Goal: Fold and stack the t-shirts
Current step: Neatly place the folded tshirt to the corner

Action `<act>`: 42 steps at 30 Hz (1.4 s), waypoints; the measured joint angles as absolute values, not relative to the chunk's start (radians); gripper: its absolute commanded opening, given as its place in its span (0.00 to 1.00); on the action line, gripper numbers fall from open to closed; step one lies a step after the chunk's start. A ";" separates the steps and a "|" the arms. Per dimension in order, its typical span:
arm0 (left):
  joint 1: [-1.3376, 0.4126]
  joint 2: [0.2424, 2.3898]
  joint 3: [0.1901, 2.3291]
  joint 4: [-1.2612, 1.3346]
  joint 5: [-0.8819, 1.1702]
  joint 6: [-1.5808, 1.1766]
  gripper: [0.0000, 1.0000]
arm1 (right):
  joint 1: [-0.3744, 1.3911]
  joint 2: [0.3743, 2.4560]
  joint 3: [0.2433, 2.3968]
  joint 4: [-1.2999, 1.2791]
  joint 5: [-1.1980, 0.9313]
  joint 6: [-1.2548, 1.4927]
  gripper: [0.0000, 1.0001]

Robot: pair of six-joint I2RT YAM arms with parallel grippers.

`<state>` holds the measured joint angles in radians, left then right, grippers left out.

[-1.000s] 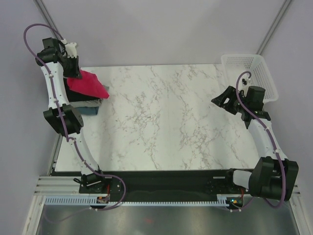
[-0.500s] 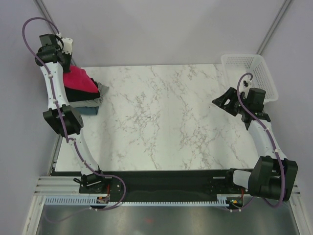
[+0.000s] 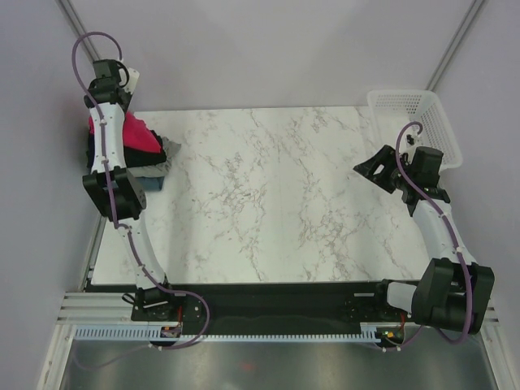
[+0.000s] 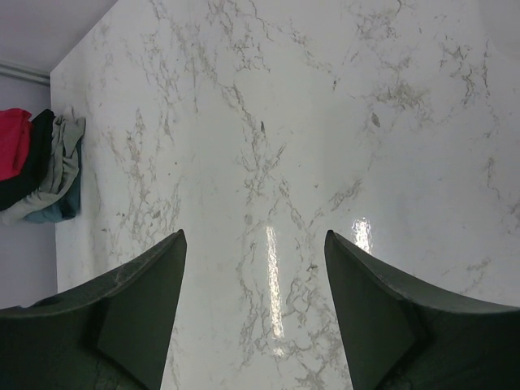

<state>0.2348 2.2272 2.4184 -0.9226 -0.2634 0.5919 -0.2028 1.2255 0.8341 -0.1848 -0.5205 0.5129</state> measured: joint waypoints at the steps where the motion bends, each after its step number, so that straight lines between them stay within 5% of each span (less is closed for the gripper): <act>1: 0.227 2.237 2.418 -0.908 -0.284 0.596 0.02 | -0.204 1.225 0.834 -0.185 -0.521 0.513 0.77; 11: 0.208 2.236 2.259 -0.830 -0.384 0.592 0.05 | -0.218 1.226 0.833 -0.184 -0.524 0.513 0.77; 14: 0.218 2.210 2.194 -0.830 -0.384 0.574 0.16 | -0.220 1.229 0.833 -0.183 -0.525 0.513 0.78; 20: 0.230 2.164 2.178 -0.808 -0.386 0.522 0.70 | -0.220 1.233 0.833 -0.180 -0.525 0.513 0.78; 21: 0.230 2.155 2.178 -0.800 -0.386 0.514 0.99 | -0.220 1.233 0.833 -0.180 -0.525 0.513 0.78; 27: 0.208 2.092 2.204 -0.743 -0.360 0.465 1.00 | -0.222 1.232 0.833 -0.180 -0.525 0.511 0.84; 29: 0.175 2.058 2.203 -0.734 -0.348 0.463 1.00 | -0.225 1.232 0.836 -0.188 -0.525 0.491 0.98; 33: 0.047 1.919 2.137 -0.704 -0.266 0.421 1.00 | -0.227 1.232 0.891 -0.262 -0.513 0.408 0.98; 42: -0.028 1.419 1.713 -0.670 0.277 0.042 1.00 | -0.226 1.354 1.267 -0.618 -0.101 0.291 0.98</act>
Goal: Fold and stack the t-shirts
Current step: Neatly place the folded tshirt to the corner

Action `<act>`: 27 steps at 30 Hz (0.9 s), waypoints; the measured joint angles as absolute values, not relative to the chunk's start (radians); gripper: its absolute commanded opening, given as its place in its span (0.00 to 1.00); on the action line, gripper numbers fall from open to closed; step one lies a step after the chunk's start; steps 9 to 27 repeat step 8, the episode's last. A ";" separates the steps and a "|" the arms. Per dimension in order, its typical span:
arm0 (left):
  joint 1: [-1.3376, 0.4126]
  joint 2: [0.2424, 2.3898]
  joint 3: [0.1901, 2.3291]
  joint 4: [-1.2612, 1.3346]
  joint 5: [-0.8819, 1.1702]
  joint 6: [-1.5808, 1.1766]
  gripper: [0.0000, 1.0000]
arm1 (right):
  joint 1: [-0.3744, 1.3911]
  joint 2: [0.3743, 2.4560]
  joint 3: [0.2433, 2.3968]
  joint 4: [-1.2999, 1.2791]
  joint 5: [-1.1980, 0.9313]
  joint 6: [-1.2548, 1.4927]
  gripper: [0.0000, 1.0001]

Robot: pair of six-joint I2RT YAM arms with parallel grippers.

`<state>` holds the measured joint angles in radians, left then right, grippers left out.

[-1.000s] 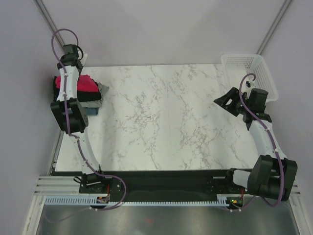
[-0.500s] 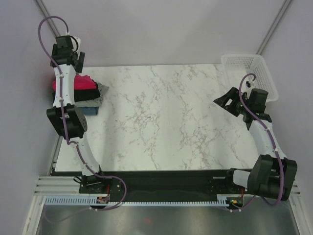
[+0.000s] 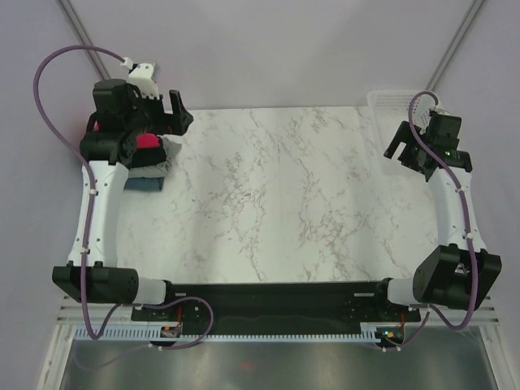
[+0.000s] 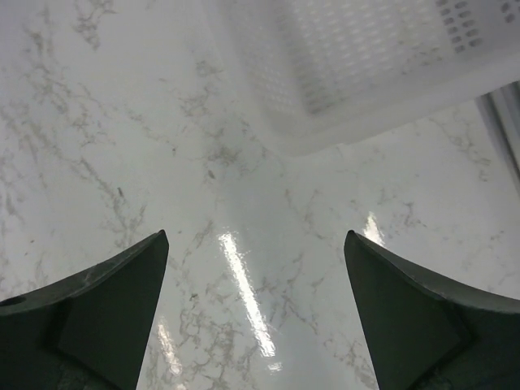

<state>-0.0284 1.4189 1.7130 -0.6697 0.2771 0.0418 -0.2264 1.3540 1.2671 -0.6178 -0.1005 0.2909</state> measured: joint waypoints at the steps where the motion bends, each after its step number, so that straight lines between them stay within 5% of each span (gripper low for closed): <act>1: -0.022 1.390 1.677 -0.670 0.320 0.013 1.00 | -0.226 1.369 1.291 -0.645 -0.064 0.286 0.98; 8: -0.022 1.354 1.530 -0.679 0.444 -0.056 1.00 | -0.227 1.372 1.308 -0.756 -0.009 0.271 0.98; 27: -0.022 1.354 1.530 -0.679 0.444 -0.056 1.00 | -0.227 1.372 1.308 -0.756 -0.009 0.271 0.98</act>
